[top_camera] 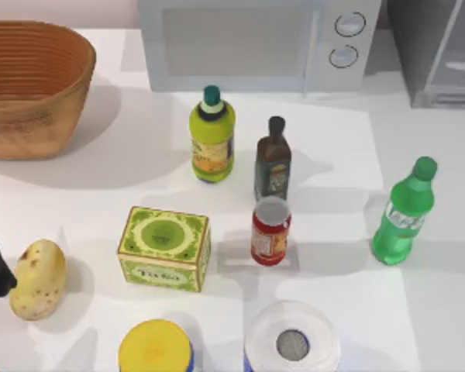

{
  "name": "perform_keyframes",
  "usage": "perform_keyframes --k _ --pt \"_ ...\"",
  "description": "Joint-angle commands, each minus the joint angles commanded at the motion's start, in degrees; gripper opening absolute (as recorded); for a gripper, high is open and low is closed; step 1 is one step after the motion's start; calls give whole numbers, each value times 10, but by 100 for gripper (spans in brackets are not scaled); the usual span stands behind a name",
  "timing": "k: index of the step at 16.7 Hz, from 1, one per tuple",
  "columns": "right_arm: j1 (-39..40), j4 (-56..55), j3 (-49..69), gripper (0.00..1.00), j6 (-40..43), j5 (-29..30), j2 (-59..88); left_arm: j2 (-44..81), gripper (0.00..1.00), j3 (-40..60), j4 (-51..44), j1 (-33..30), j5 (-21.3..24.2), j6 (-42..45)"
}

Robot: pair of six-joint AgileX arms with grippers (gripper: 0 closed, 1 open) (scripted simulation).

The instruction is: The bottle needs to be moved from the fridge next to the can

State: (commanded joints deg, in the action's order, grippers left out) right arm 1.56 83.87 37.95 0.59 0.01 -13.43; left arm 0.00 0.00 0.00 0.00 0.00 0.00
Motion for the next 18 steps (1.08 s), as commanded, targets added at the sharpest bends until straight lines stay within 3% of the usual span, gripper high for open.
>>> perform_keyframes --k 4,8,11,18 --pt "-35 -7 19 100 35 -27 30 0 100 0 0 0 0 0" --pt "-164 -16 79 100 167 -118 153 0 100 0 0 0 0 0" --pt "-308 -22 136 100 330 -205 307 0 100 0 0 0 0 0" --pt "-701 -19 269 100 821 -396 763 0 100 0 0 0 0 0"
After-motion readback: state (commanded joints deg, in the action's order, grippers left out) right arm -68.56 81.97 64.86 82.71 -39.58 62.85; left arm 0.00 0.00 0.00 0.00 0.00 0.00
